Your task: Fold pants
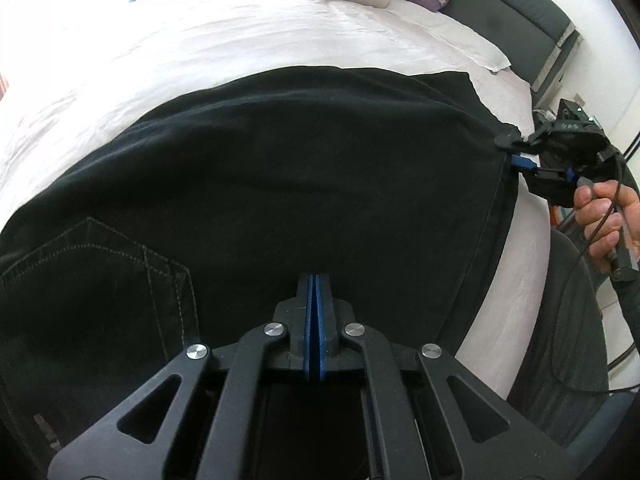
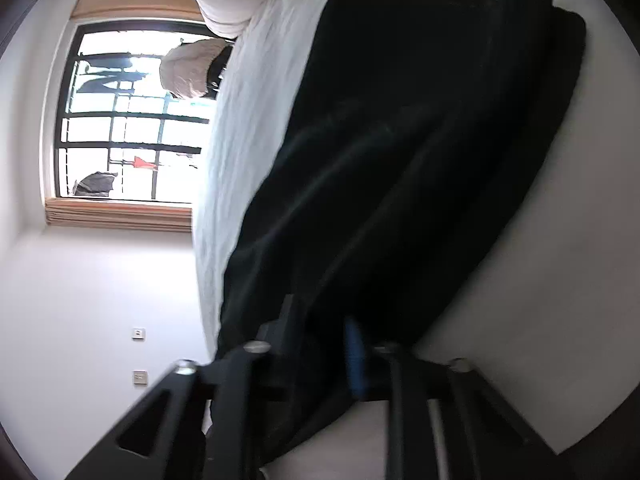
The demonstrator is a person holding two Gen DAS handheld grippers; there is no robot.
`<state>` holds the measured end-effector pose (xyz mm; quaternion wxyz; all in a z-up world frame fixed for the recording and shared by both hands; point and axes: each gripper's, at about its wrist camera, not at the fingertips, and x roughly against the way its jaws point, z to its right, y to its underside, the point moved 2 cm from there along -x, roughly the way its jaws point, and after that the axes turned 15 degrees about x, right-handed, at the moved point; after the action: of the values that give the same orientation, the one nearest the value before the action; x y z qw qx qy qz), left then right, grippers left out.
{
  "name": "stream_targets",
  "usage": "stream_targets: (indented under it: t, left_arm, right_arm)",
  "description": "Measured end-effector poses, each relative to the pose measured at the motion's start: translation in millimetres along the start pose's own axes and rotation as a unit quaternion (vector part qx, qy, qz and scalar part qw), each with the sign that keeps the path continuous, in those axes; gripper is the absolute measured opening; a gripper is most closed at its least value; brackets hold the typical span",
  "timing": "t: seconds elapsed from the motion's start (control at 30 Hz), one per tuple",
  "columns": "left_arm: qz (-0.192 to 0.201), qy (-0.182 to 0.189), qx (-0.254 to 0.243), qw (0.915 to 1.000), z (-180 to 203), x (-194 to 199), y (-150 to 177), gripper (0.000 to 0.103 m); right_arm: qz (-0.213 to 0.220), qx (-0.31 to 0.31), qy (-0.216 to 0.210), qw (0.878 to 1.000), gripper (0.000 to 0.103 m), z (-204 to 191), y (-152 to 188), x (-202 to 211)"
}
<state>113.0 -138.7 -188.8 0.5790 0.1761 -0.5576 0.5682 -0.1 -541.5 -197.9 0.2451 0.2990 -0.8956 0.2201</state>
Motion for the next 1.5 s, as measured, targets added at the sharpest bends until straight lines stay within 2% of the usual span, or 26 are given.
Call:
stream_targets:
  t: [0.1, 0.33, 0.43, 0.67, 0.77, 0.83, 0.87, 0.9, 0.93, 0.97, 1.0, 1.03, 1.1, 1.13, 1.2, 1.23, 1.33, 1.43, 1.5]
  left_arm:
    - [-0.003, -0.002, 0.001, 1.0000, -5, 1, 2, 0.001]
    - [-0.018, 0.001, 0.016, 0.9997, -34, 8, 4, 0.001]
    - [-0.020, 0.011, 0.027, 0.9994, -46, 14, 8, 0.001]
    - [-0.002, 0.003, 0.047, 0.9989, -64, 26, 17, 0.001]
    - [0.007, 0.014, 0.055, 0.9984, -70, 30, 14, 0.001]
    - [0.010, 0.013, 0.055, 0.9983, -70, 33, 15, 0.001]
    - [0.012, 0.013, 0.056, 0.9983, -71, 35, 15, 0.001]
    - [0.013, 0.012, 0.057, 0.9982, -73, 36, 16, 0.001]
    - [0.014, 0.007, 0.056, 0.9983, -73, 38, 17, 0.001]
    - [0.015, 0.001, 0.053, 0.9985, -71, 39, 17, 0.001]
    - [0.017, -0.007, 0.047, 0.9987, -66, 39, 17, 0.001]
    - [0.016, -0.013, 0.043, 0.9989, -63, 38, 18, 0.001]
    - [0.013, -0.021, 0.038, 0.9990, -52, 37, 15, 0.001]
    - [0.014, -0.021, 0.038, 0.9989, -48, 38, 13, 0.001]
    - [0.023, -0.016, 0.039, 0.9988, -41, 45, 9, 0.001]
    - [0.027, -0.012, 0.038, 0.9988, -39, 49, 5, 0.001]
    - [0.042, -0.005, 0.034, 0.9985, -31, 58, -6, 0.001]
    - [0.053, -0.022, 0.038, 0.9976, -37, 58, -18, 0.001]
    - [0.056, -0.039, 0.056, 0.9961, -55, 53, -26, 0.001]
  right_arm:
    - [0.014, 0.005, 0.013, 1.000, 0.004, 3, 12, 15]
    - [0.029, -0.022, 0.020, 0.999, 0.003, 24, 48, 41]
    - [0.035, -0.023, 0.017, 0.999, 0.002, 26, 47, 35]
    - [0.045, -0.027, 0.020, 0.998, 0.003, 14, 55, 49]
    - [0.031, -0.045, 0.016, 0.998, 0.001, 29, 56, 40]
    - [0.022, -0.035, 0.012, 0.999, 0.008, 26, 49, 40]
    - [0.024, -0.022, 0.020, 0.999, 0.016, 22, 43, 44]
    - [0.033, -0.015, 0.035, 0.999, 0.032, 20, 37, 53]
    - [0.043, -0.014, 0.045, 0.998, 0.043, 19, 31, 61]
    - [0.056, -0.012, 0.056, 0.997, 0.061, 19, 26, 70]
    - [0.070, -0.009, 0.074, 0.995, 0.063, 20, 20, 80]
    - [0.082, -0.001, 0.103, 0.991, 0.063, 21, 14, 90]
    - [0.074, 0.009, 0.168, 0.983, 0.063, 23, 3, 103]
    - [0.078, 0.014, 0.205, 0.976, 0.063, 21, -4, 113]
    - [0.094, 0.054, 0.221, 0.969, 0.063, 8, -17, 120]
    - [0.098, 0.099, 0.222, 0.965, 0.063, -7, -28, 118]
    - [0.091, 0.161, 0.190, 0.964, 0.063, -32, -56, 95]
    - [0.097, 0.163, 0.150, 0.970, 0.063, -22, -88, 62]
    - [0.058, 0.134, 0.131, 0.981, 0.063, 0, -105, 25]
